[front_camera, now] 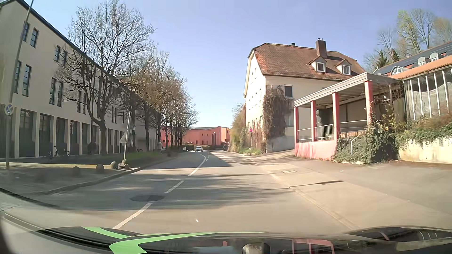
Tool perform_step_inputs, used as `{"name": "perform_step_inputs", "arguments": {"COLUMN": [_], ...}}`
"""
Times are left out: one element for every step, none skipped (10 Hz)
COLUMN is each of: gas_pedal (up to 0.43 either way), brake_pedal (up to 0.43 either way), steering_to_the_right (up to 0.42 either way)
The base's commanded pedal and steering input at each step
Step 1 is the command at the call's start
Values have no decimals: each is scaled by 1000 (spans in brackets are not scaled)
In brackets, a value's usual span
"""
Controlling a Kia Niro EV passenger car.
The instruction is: Follow the waypoints while adhering to traffic rules and regulations
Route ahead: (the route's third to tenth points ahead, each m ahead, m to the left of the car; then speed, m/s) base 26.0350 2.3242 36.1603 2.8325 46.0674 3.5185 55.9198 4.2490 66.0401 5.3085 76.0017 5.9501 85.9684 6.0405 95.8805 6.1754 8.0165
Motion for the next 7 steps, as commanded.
{"name": "perform_step_inputs", "arguments": {"gas_pedal": [118,110,110,110,110,110,110], "brake_pedal": [0,0,0,0,0,0,0], "steering_to_the_right": [-14,-13,-13,-12,-12,-11,-11]}}
